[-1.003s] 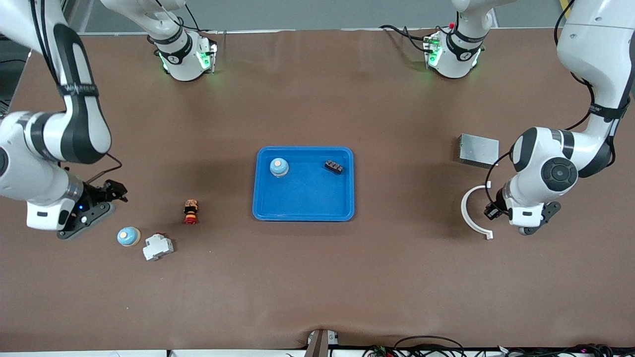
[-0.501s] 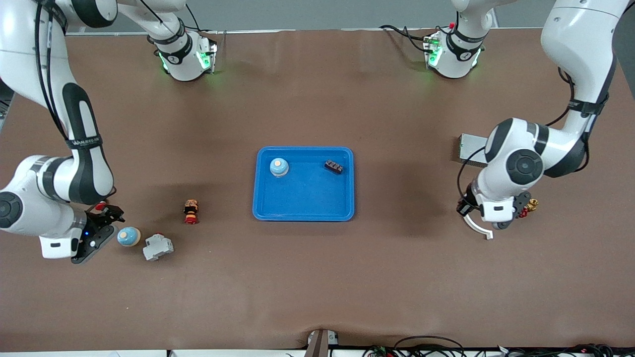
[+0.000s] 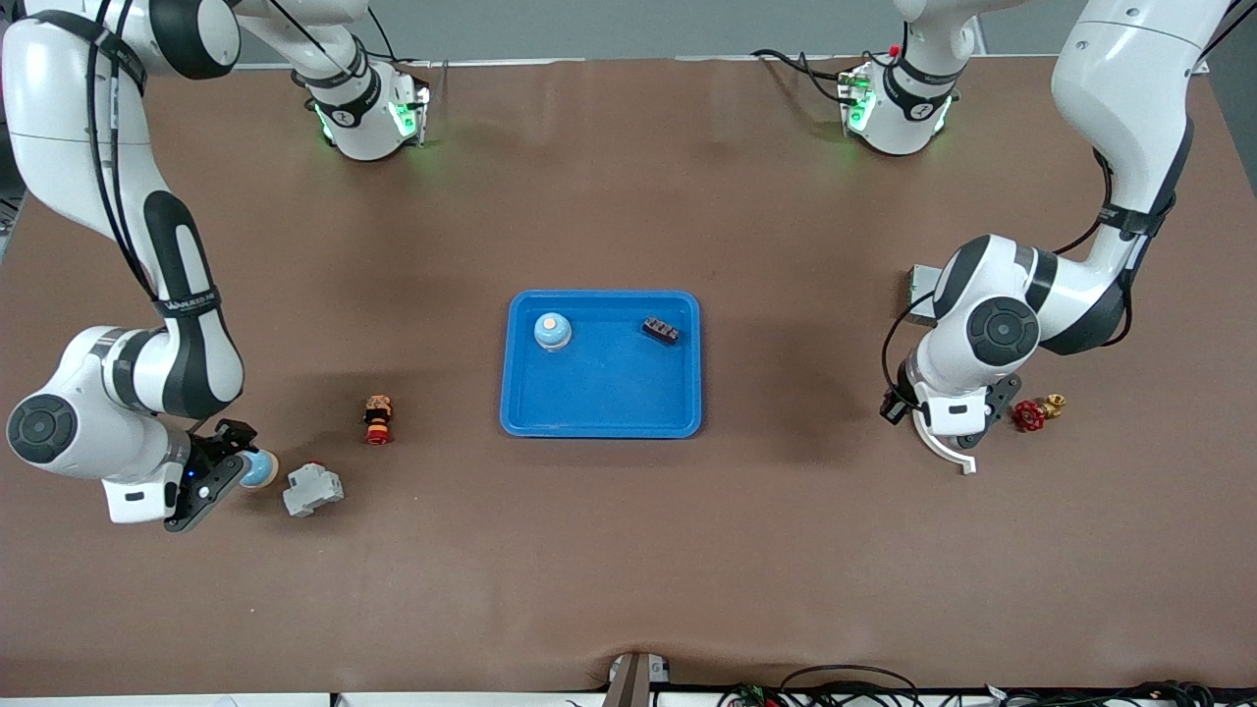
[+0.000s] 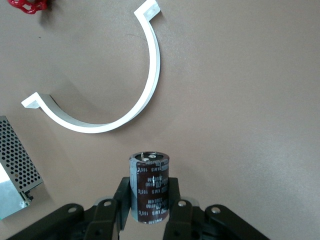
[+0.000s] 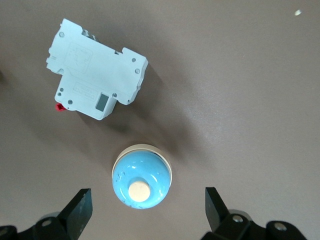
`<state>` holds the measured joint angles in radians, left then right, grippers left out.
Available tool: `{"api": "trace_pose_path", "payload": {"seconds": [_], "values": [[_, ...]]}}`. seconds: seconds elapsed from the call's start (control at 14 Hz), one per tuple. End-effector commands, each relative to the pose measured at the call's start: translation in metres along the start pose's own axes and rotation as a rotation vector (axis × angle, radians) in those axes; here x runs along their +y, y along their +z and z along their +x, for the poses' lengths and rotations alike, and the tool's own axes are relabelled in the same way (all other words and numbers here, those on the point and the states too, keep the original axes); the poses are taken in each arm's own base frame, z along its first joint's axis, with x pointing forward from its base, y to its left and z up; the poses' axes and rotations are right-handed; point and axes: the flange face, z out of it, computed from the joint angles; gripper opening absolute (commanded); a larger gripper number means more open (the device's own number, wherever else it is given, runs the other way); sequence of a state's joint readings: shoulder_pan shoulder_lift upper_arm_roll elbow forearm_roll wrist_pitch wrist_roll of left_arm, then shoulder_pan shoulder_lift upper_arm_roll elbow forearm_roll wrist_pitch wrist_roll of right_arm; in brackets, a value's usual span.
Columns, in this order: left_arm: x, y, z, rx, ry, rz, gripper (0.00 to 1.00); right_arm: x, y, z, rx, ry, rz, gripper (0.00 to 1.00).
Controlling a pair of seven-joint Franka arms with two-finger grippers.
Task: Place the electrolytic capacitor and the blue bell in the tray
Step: 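Grasp the second capacitor with the left gripper while the right grasps the bell, then carry the capacitor and bell over the blue tray with both grippers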
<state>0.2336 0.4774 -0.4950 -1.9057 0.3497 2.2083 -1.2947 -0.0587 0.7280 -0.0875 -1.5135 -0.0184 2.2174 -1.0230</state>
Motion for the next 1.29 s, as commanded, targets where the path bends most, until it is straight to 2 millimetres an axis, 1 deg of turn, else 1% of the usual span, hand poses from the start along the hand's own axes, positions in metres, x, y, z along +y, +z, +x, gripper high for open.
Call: {"api": "trace_pose_path", "payload": {"seconds": [0.0,0.14,0.21,0.29,0.36,0.57,0.72,1.07,1.22], "values": [[0.005,-0.006,-0.006,0.019,-0.017,0.005,0.0,0.005,0.012,-0.004,0.001,-0.011,0.017,1.0],[0.014,-0.009,-0.019,0.024,-0.038,-0.002,0.0,0.003,0.021,-0.006,-0.008,-0.01,0.031,1.0],[0.02,-0.008,-0.03,0.023,-0.032,-0.006,0.0,0.003,0.024,-0.006,-0.01,-0.01,0.034,1.0],[0.026,-0.008,-0.039,0.018,-0.04,-0.011,0.0,0.003,0.024,-0.005,-0.007,-0.009,0.03,1.0],[0.033,-0.009,-0.043,0.018,-0.066,-0.019,0.0,0.003,0.027,-0.005,-0.008,-0.01,0.033,1.0],[0.056,-0.008,-0.067,0.011,-0.075,-0.034,0.0,0.002,0.036,-0.005,-0.013,-0.01,0.042,1.0],[0.071,-0.009,-0.078,0.003,-0.1,-0.05,0.0,0.0,0.039,-0.006,-0.017,-0.01,0.049,1.0],[0.103,-0.018,-0.127,-0.01,-0.137,-0.083,0.0,-0.003,0.051,-0.005,-0.016,-0.003,0.069,1.0],[0.12,-0.02,-0.153,-0.019,-0.167,-0.1,0.0,-0.004,0.054,-0.004,-0.016,-0.003,0.073,1.0]]}}
